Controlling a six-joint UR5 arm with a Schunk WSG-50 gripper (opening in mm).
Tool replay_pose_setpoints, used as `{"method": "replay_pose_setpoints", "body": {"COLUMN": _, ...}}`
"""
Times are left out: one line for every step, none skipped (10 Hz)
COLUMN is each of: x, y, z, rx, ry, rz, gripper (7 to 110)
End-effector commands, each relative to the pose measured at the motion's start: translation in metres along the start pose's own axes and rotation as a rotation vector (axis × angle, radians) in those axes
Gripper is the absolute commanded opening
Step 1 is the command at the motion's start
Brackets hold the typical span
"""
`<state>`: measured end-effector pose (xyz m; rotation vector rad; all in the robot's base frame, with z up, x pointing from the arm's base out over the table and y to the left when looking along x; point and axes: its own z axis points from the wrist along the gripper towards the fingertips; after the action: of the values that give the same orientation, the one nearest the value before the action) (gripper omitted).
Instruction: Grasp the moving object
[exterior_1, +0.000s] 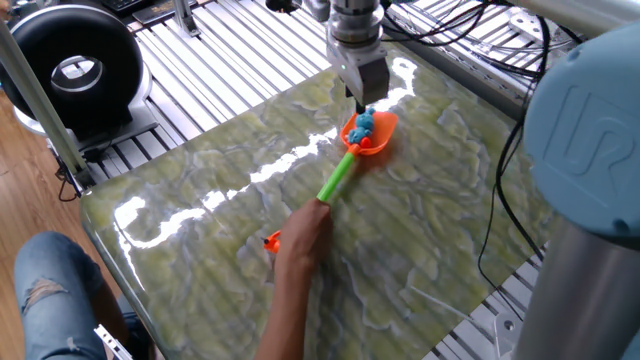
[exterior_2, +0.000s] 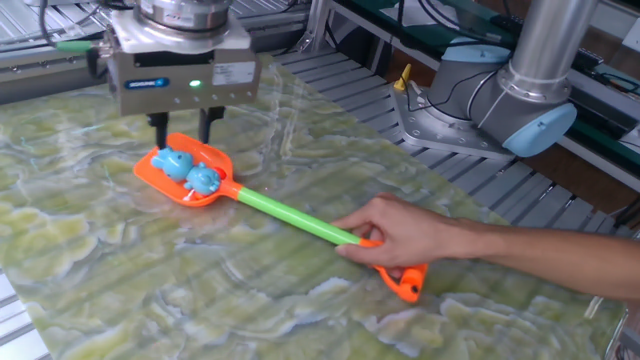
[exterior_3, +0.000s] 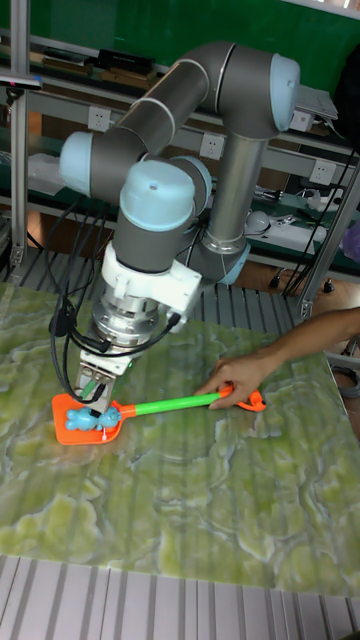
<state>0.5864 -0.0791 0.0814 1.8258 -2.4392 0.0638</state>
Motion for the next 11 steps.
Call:
{"method": "replay_pose_setpoints", "body": {"x": -0.005, "y": 0.013, "z": -0.014, "rx": -0.050, "ry": 0.065, "rz": 0.054, "gripper": 66}}
{"method": "replay_pose_setpoints", "body": {"x": -0.001, "y": 0.017, "z": -0.015, "rx": -0.068, "ry": 0.081, "rz": 0.074, "gripper": 66}}
{"method": "replay_pose_setpoints", "body": {"x": -0.003, "y": 0.018, "z": -0.015, "rx": -0.072, "ry": 0.073, "rz": 0.075, "gripper": 66}}
{"method": "replay_pose_setpoints", "body": {"x": -0.019, "y": 0.014, "z": -0.014, "rx": -0.058, "ry": 0.007, "rz": -0.001, "gripper": 66}}
{"method": "replay_pose_setpoints", "body": {"x": -0.025, "y": 0.008, "z": -0.014, "rx": -0.032, "ry": -0.020, "rz": -0.062, "gripper": 66}}
{"method": "replay_pose_setpoints", "body": {"x": -0.015, "y": -0.013, "z": 0.000, "rx": 0.006, "ry": -0.002, "rz": -0.134, "gripper": 66}}
{"method": "replay_pose_setpoints", "body": {"x": -0.010, "y": -0.025, "z": 0.015, "rx": 0.032, "ry": 0.012, "rz": -0.169, "gripper": 66}}
{"method": "replay_pose_setpoints", "body": {"x": -0.001, "y": -0.033, "z": 0.030, "rx": 0.069, "ry": 0.048, "rz": -0.182, "gripper": 66}}
{"method": "replay_pose_setpoints", "body": {"x": -0.006, "y": -0.027, "z": 0.044, "rx": 0.056, "ry": 0.021, "rz": -0.190, "gripper": 66}}
{"method": "replay_pose_setpoints", "body": {"x": -0.015, "y": -0.018, "z": 0.050, "rx": 0.029, "ry": -0.014, "rz": -0.203, "gripper": 66}}
{"method": "replay_pose_setpoints", "body": {"x": -0.020, "y": -0.005, "z": 0.047, "rx": 0.000, "ry": -0.026, "rz": -0.206, "gripper": 66}}
